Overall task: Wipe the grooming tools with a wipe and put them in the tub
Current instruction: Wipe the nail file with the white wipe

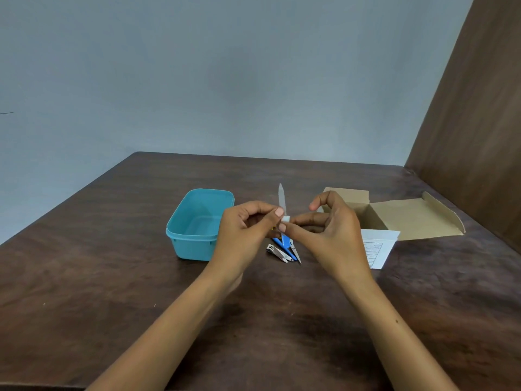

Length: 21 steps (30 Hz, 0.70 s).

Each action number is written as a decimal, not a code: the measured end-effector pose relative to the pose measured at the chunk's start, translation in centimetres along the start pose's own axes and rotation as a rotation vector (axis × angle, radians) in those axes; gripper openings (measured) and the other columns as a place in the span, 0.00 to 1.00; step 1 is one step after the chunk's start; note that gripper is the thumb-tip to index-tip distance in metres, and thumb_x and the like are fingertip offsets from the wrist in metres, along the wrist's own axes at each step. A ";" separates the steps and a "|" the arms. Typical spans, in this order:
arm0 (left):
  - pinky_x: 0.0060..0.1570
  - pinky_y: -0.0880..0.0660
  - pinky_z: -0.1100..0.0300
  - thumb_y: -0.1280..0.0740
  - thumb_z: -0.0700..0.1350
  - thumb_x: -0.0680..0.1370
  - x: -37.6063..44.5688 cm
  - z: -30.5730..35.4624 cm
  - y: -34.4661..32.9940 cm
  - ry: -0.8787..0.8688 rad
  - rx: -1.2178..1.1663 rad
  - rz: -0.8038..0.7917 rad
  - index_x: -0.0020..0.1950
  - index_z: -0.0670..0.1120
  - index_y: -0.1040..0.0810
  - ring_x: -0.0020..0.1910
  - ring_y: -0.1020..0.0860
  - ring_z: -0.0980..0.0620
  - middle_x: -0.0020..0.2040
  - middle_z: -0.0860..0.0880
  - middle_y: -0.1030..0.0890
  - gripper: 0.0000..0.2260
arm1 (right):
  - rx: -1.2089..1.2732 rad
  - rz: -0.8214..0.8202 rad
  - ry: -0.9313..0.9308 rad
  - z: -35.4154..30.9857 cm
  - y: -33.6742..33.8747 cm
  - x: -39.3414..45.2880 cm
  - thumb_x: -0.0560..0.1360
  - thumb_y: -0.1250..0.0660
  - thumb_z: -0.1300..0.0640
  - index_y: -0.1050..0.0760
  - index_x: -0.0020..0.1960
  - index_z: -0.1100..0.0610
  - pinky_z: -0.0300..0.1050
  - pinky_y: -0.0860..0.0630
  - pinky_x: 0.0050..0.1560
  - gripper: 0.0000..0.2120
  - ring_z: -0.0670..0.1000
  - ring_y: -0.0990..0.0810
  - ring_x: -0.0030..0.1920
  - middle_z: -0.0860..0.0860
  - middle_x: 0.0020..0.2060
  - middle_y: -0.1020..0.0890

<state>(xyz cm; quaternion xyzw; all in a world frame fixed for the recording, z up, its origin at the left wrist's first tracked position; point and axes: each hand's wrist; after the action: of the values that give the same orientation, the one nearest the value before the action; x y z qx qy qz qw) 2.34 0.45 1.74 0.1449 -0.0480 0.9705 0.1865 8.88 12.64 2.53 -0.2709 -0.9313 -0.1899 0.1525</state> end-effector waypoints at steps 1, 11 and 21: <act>0.38 0.23 0.67 0.31 0.38 0.75 0.0 -0.1 -0.1 0.004 0.003 0.008 0.45 0.38 0.17 0.38 0.17 0.55 0.39 0.43 0.16 0.04 | 0.006 -0.005 -0.003 0.1 0.0 -0.1 0.64 0.22 0.61 0.35 0.44 0.52 0.46 0.18 0.43 0.21 0.47 0.15 0.37 0.52 0.35 0.15; 0.48 0.20 0.57 0.31 0.41 0.74 0.1 -0.2 -0.2 0.007 0.059 0.080 0.46 0.44 0.17 0.44 0.18 0.51 0.40 0.47 0.17 0.04 | 0.057 0.028 -0.008 0.2 -0.6 -0.3 0.63 0.21 0.61 0.35 0.44 0.52 0.47 0.18 0.42 0.22 0.48 0.15 0.36 0.52 0.34 0.15; 0.45 0.20 0.57 0.31 0.40 0.75 0.3 -0.3 -0.4 -0.002 -0.018 0.137 0.43 0.42 0.18 0.40 0.20 0.51 0.37 0.48 0.18 0.04 | 0.058 0.037 -0.026 0.1 -0.8 -0.9 0.63 0.21 0.62 0.34 0.43 0.54 0.51 0.18 0.42 0.22 0.47 0.15 0.35 0.48 0.31 0.15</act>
<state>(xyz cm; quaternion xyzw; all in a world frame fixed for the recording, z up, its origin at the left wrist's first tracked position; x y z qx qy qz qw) 2.17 0.96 1.51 0.1406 -0.0666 0.9804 0.1209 9.16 11.66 1.83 -0.2859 -0.9331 -0.1567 0.1517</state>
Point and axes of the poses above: each hand's wrist, its own x-axis towards the middle knuckle, its own y-axis out of the back of the hand, z = x × y
